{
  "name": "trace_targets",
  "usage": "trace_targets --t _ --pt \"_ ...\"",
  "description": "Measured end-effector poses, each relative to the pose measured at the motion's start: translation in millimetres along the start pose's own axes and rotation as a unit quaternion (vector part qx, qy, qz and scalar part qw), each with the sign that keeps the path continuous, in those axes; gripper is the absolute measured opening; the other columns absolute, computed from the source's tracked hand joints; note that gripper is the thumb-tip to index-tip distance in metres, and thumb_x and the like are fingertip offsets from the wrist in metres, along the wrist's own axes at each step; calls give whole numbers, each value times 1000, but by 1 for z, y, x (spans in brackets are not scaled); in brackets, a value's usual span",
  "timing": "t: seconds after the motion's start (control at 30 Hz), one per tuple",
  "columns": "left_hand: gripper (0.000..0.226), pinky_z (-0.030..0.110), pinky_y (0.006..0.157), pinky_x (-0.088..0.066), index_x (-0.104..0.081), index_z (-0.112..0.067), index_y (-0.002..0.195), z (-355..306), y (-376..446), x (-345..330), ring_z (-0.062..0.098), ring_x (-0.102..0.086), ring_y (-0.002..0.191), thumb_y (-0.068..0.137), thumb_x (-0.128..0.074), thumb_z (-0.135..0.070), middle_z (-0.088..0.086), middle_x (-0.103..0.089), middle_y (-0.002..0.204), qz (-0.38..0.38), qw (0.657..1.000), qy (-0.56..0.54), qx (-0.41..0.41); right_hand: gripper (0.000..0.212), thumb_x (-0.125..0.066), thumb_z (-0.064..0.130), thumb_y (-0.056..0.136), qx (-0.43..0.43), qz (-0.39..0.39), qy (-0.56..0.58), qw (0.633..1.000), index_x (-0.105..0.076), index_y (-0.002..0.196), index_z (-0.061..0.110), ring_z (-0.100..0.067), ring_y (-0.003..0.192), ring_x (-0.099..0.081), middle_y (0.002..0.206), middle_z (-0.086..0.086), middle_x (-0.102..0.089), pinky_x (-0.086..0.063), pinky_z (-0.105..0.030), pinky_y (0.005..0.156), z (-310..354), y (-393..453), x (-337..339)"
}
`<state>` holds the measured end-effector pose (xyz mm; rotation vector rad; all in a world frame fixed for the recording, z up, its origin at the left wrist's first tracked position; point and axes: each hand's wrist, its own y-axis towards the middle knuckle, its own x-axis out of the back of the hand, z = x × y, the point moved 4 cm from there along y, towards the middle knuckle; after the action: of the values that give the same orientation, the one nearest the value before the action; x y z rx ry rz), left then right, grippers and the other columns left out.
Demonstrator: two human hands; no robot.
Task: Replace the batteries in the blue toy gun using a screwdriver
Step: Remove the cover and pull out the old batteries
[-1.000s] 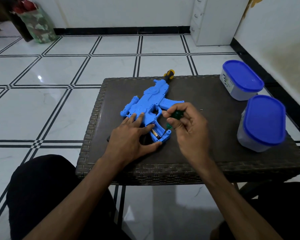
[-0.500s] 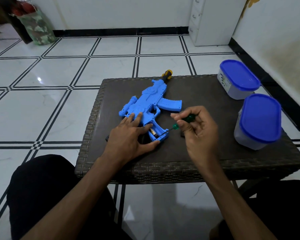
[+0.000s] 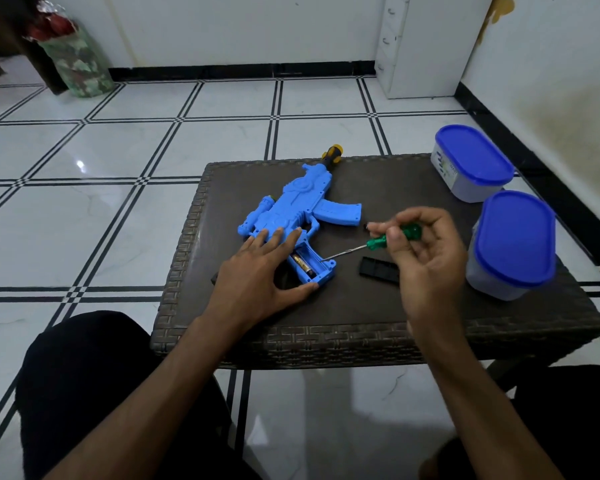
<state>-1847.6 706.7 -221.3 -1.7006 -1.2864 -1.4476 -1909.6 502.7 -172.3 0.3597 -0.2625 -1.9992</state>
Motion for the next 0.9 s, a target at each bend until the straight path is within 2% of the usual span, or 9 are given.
trace_targets --t 0.1,0.17,0.27,0.33,0.4,0.47,0.6,0.73,0.9 --pt "101 37 113 -34 -30 -38 149 2 1 2 12 -25 146 62 -36 -90 -12 -33 155 10 1000 -7 6 13 -51 -4 96 4 96 -108 990 -60 98 4 -10 64 -61 72 -9 -60 -49 -23 61 9 19 -11" --pt "110 40 112 -37 -31 -36 149 6 3 2 9 -24 146 56 -33 -95 -14 -32 155 23 999 -20 10 19 -49 1 95 7 174 -233 957 -64 93 12 -8 48 -44 58 0 -49 -35 -22 48 4 27 -21" --pt "118 42 111 -39 -34 -34 148 13 5 3 5 -23 145 51 -27 -101 -16 -31 155 30 999 -39 3 5 -64 20 88 27 292 -399 868 -66 87 25 -8 55 -47 62 6 -50 -36 -24 52 -14 32 -38" --pt "115 40 111 -39 -38 -33 147 16 5 5 3 -23 145 52 -32 -97 -16 -31 154 31 998 -48 0 14 -75 34 80 48 362 -456 812 -65 90 30 -3 64 -46 70 9 -46 -33 -23 60 -26 33 -48" --pt "106 40 111 -39 -43 -31 144 16 5 6 3 -23 144 56 -35 -90 -16 -32 154 33 998 -49 -1 25 -81 38 75 40 407 -463 787 -65 93 31 -1 68 -45 74 11 -44 -30 -19 60 -38 36 -55" --pt "102 41 110 -39 -45 -31 143 15 5 6 5 -24 144 59 -38 -88 -14 -32 154 35 998 -47 -5 29 -84 34 73 30 435 -453 778 -66 94 30 -2 68 -46 75 12 -45 -30 -18 59 -44 39 -61" --pt "88 45 110 -37 -41 -29 146 14 7 5 8 -20 147 72 -62 -73 -11 -28 157 54 998 -40 -13 30 -87 28 70 0 458 -425 780 -67 91 31 -5 63 -46 73 8 -48 -35 -22 58 -50 47 -70" --pt "84 46 109 -39 -41 -30 146 16 7 2 9 -20 147 74 -61 -70 -12 -29 157 44 998 -36 -13 28 -83 29 74 43 479 -412 774 -69 98 31 -5 72 -51 79 8 -52 -43 -26 65 -55 47 -69" --pt "79 47 109 -39 -43 -29 144 15 6 1 11 -23 146 77 -61 -67 -10 -32 156 27 999 -40 -5 20 -66 25 92 72 431 -380 816 -72 111 24 -1 81 -56 87 14 -61 -42 -17 72 -59 40 -63"
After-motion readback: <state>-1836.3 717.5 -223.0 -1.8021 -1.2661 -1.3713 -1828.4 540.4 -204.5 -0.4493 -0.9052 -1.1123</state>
